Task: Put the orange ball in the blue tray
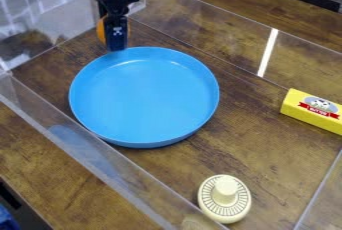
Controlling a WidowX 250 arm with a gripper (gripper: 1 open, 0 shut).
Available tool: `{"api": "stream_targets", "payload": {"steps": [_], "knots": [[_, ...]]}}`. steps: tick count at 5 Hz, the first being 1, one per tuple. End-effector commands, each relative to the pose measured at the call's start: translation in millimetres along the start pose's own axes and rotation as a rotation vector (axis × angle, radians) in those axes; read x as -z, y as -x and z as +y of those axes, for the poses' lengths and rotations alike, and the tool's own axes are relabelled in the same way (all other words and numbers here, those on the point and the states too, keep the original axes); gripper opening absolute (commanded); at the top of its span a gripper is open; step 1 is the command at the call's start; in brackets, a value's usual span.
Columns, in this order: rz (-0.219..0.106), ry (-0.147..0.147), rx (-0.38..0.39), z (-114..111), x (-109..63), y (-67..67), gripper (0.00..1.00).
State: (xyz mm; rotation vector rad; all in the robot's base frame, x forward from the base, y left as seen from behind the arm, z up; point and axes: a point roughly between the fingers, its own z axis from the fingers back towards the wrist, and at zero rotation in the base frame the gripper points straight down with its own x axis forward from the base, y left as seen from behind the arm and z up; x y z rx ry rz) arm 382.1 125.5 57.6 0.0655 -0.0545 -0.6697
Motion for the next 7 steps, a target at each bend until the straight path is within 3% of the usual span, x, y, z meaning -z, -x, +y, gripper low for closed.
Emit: {"api": "stream_targets", "payload": {"steps": [1, 4, 7], "knots": [[-0.03, -0.042, 0.033, 0.2, -20.1, -10.5, 0.0], [-0.029, -0.03, 0.061, -4.5, -29.2, -7.1, 0.0], [-0.044, -0.045, 0.101, -15.8, -50.7, -20.6, 0.0]]}}
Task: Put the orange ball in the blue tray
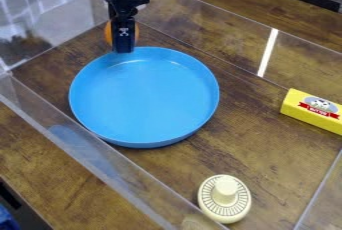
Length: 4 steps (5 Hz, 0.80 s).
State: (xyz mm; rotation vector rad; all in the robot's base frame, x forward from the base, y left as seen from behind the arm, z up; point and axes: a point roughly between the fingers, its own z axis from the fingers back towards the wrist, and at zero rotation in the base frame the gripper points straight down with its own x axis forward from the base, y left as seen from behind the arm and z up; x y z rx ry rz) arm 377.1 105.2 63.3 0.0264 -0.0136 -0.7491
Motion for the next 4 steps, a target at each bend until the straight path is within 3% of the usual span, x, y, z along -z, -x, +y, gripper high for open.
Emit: {"api": "stream_targets", "payload": {"steps": [1, 4], "knots": [[-0.065, -0.099, 0.035, -1.3, -47.4, -12.6, 0.0], [-0.081, -0.098, 0.077, -10.9, -53.5, -22.0, 0.0]]}}
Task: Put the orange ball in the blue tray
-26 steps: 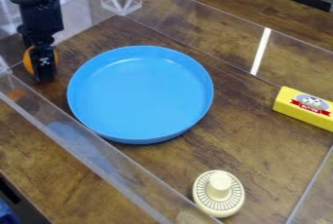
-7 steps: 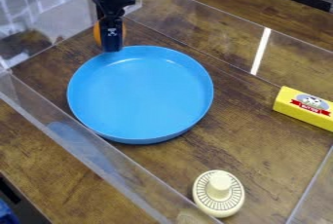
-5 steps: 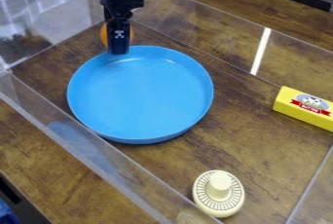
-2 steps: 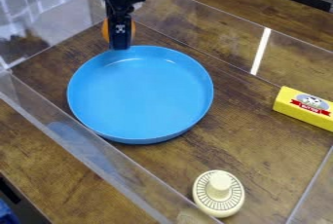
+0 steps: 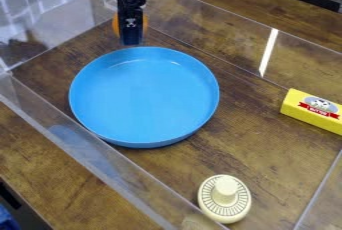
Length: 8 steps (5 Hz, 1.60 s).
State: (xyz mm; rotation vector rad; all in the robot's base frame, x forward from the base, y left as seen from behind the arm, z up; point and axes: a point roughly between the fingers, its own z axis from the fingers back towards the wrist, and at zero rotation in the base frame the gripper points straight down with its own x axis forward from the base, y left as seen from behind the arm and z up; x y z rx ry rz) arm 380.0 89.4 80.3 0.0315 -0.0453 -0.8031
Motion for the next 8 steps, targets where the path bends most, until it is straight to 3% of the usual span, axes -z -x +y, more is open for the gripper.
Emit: {"api": "stream_targets", "payload": {"steps": [1, 2, 8], "knots": [[-0.06, -0.08, 0.033, -4.1, -36.4, -12.4, 0.0], [-0.063, -0.077, 0.033, -4.3, -30.4, -12.5, 1.0], [-0.073, -0.072, 0.049, 13.0, 27.1, -19.1, 1.0]]}}
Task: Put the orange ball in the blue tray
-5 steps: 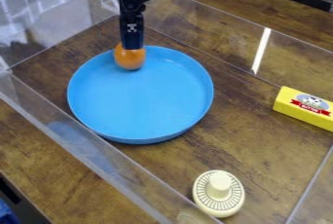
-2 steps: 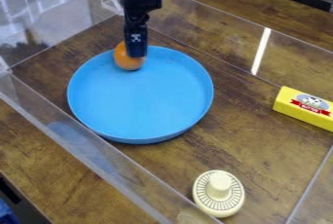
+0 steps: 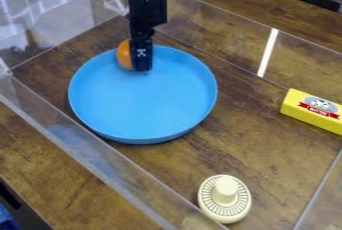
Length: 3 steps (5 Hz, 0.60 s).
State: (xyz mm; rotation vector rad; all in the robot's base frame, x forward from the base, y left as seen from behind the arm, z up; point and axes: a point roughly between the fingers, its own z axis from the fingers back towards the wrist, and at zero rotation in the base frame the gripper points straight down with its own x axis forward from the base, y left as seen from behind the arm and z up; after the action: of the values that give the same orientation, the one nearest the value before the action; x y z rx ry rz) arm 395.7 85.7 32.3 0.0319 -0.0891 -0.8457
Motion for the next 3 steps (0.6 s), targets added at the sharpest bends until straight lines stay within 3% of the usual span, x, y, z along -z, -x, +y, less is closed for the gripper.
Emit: {"api": "stream_targets", "payload": {"steps": [1, 3], "knots": [[-0.03, -0.053, 0.008, 7.7, -16.1, -8.9, 0.0], [-0.025, -0.048, 0.013, 8.2, -6.5, -11.0, 0.0]]}}
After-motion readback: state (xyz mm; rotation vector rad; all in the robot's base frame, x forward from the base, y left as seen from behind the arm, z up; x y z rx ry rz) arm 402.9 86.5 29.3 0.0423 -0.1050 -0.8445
